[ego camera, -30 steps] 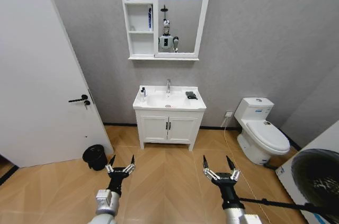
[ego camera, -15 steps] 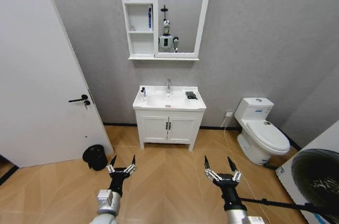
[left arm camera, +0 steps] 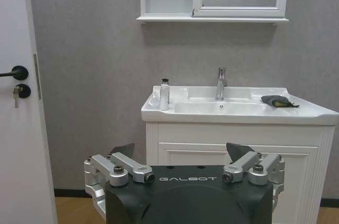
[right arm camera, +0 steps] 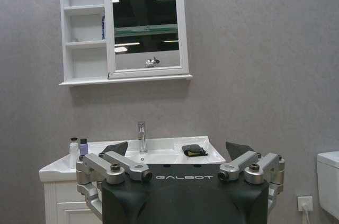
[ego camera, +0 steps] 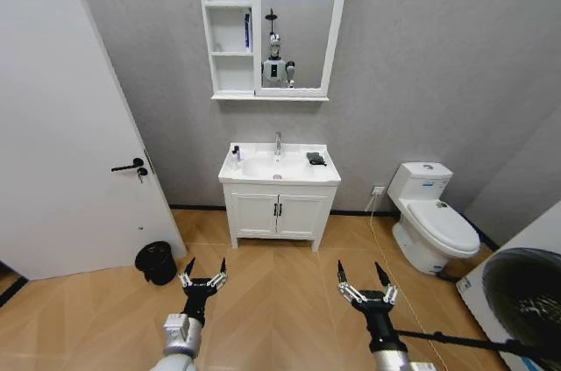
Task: Move facial cleanser and shampoo from washbasin to cabinet, then wipe washbasin with towel.
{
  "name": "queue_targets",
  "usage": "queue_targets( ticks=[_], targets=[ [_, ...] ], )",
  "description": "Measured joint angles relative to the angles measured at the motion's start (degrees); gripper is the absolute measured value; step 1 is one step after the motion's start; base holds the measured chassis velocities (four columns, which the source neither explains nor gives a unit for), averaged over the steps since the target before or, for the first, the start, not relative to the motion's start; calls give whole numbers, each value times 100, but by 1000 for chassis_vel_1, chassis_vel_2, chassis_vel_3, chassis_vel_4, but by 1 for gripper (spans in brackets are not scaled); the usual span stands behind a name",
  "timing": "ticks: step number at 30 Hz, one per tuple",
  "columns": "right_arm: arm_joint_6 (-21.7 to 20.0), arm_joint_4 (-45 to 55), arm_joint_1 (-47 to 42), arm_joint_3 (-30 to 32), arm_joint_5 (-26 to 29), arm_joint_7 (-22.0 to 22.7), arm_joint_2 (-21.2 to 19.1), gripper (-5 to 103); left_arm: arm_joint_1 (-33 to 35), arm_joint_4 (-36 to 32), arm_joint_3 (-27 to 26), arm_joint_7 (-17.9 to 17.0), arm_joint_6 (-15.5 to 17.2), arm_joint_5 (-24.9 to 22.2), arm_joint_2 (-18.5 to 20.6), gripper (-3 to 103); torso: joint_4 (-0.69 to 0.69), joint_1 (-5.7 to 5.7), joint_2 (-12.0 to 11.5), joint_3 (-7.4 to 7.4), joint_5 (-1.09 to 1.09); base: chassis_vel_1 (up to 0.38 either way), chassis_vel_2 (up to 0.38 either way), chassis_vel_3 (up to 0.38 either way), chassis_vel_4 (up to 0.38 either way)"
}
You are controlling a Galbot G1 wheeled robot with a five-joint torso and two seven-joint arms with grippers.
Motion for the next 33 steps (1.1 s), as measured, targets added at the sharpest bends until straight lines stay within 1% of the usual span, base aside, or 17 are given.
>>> queue_targets(
  ticks=[6,8,9,12,14,15,16,20,21,22,23,25,26,27,29,30,33],
  targets=[
    [55,-1,-45,3,-65,0,10,100,1,11,-7,0,2,-2,11,98,2,3,-1,1,1,-196,199,200,-207],
    [63,2,-55,3,-82,0,12,100,2,12,-7,0,1,-4,15,98,2,2,-1,1,1,-260,251,236,-240],
    [72,10,-64,4,-92,0,14,100,2,12,-2,0,1,-5,18,98,-2,1,0,0,-3,-260,251,278,-274],
    [92,23,-76,12,-101,0,11,100,2,12,16,0,0,-5,20,98,3,2,-1,0,3,-287,288,277,-285],
    [114,23,-81,18,-102,1,12,100,3,13,28,0,0,-4,22,98,2,2,-1,1,-1,-315,306,326,-268],
    [132,20,-86,23,-103,1,13,100,2,20,39,0,0,0,23,98,-1,1,0,0,-2,-340,354,346,-328],
    [143,14,-89,24,-103,2,11,100,7,24,48,-1,0,4,23,98,1,0,0,0,1,-355,354,323,-363],
    [168,-1,-89,25,-101,0,8,100,10,39,59,-1,0,12,20,98,3,5,-3,2,1,-350,355,342,-345],
    [221,-16,-84,27,-98,-17,7,100,9,48,65,-1,0,18,17,98,-2,3,-2,1,-3,-363,383,403,-376],
    [221,-16,-84,27,-98,-17,7,100,9,48,65,-1,0,18,17,98,-2,3,-2,1,-3,-363,383,403,-376],
    [261,-35,-76,27,-97,-37,3,100,10,55,65,-1,-1,22,15,98,3,1,-1,0,3,-376,383,403,-372],
    [297,-56,-67,27,-95,-47,0,100,7,62,60,-2,-1,24,13,98,2,5,-2,2,2,-335,348,374,-372],
    [318,-72,-60,27,-92,-51,-2,100,6,68,56,-2,-1,25,12,98,2,7,-3,2,-2,-335,324,312,-318],
    [329,-83,-56,29,-89,-51,-3,100,4,70,56,-2,0,25,11,98,-3,6,-3,1,-4,-363,324,312,-342],
    [351,-114,-35,36,-78,-52,-11,100,2,80,46,-1,-1,26,9,98,2,1,-1,0,4,-345,351,333,-331],
    [354,-125,-22,38,-75,-52,-11,100,0,89,44,-2,0,27,9,98,2,4,-2,1,-1,-309,296,314,-321],
    [363,-137,-7,38,-73,-49,-11,100,-2,96,37,-2,-1,27,9,98,1,4,-2,1,-2,-309,296,313,-315]
  ],
)
